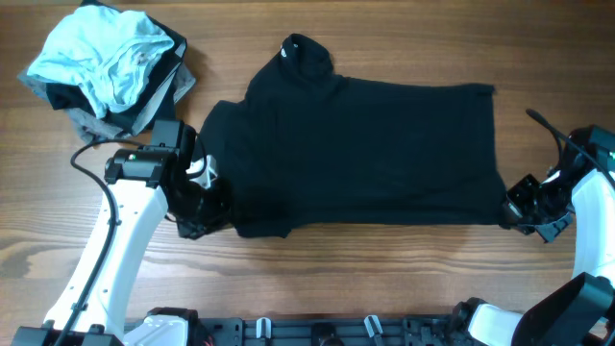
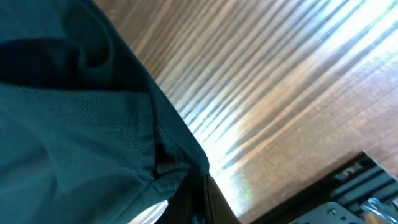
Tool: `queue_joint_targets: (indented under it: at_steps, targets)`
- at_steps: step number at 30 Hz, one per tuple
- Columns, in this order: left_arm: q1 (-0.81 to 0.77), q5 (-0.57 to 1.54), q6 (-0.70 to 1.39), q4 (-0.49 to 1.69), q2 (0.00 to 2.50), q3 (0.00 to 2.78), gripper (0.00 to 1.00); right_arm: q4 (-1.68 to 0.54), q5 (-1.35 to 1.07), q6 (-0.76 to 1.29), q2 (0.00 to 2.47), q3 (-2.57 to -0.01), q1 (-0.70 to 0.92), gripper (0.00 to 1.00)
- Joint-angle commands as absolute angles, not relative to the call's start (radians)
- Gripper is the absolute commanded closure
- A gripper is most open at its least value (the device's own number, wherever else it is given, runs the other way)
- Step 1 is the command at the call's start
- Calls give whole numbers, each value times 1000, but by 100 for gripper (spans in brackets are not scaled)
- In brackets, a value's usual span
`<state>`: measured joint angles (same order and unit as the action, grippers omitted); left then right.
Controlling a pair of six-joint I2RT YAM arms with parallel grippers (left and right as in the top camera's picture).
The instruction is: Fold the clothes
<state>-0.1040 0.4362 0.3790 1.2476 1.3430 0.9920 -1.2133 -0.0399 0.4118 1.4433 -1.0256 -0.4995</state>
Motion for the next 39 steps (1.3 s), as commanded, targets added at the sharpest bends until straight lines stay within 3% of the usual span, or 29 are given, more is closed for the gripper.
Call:
queue_joint_targets:
  at_steps: [1,6,14,26,32,39]
  targets:
    - [-105,452,378,1274,1328,996,96,-1186,33,450,1432,-1040,-506,96]
    - [-105,453,378,1070,1328,996,96,-1049,-168,323,1433,-1040,-506,96]
    - [-127,388,371,672,1341,996,96,-954,-143,511,1434,-1039,-508,96]
    - [-154,210,340,574,1509,996,96,-865,-84,603,1522,-1020,-508,93]
    - [-152,141,345,533,1521,996,96,-824,-241,372,1590,-1020,-508,96]
    - [-121,121,371,526,1521,996,96,-790,-289,280,1590,-1020,-508,91]
